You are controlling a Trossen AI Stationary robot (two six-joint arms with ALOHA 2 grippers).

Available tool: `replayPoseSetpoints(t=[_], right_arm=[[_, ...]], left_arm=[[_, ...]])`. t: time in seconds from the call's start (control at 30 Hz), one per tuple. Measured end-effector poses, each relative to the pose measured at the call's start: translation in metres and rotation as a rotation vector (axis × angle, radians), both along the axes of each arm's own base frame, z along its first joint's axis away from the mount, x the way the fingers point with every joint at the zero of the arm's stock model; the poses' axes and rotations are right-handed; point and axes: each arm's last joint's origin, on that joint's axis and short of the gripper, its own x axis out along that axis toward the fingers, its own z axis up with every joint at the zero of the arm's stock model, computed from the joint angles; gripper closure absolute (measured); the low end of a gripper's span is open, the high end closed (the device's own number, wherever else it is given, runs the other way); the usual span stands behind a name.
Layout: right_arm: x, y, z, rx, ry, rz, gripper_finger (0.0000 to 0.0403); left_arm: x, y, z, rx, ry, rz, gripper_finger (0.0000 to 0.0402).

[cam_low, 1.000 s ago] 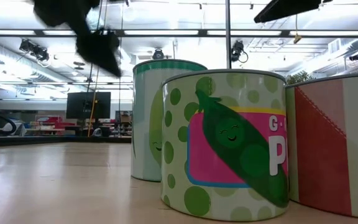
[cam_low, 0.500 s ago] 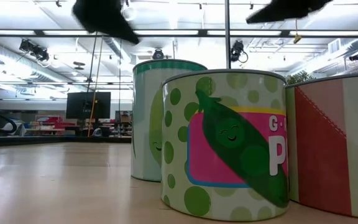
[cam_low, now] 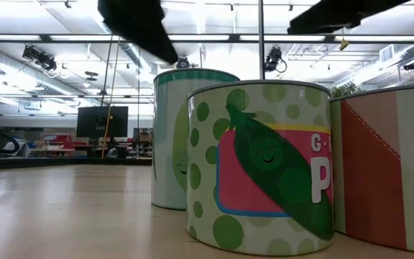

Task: Pick and place cans onto a shelf
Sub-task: Put the canned mixed vegetable on the shelf

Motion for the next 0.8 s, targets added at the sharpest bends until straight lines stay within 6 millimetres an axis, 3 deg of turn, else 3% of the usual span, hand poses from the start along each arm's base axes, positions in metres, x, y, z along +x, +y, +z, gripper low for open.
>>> replayPoseSetpoints(t=[0.8], right_arm=[[0.005,0.008,-0.007,0.019,-0.002,-0.021,0.003]], left_arm=[[0.012,0.006,-0.032,0.07,0.087,0.023,0.0024]])
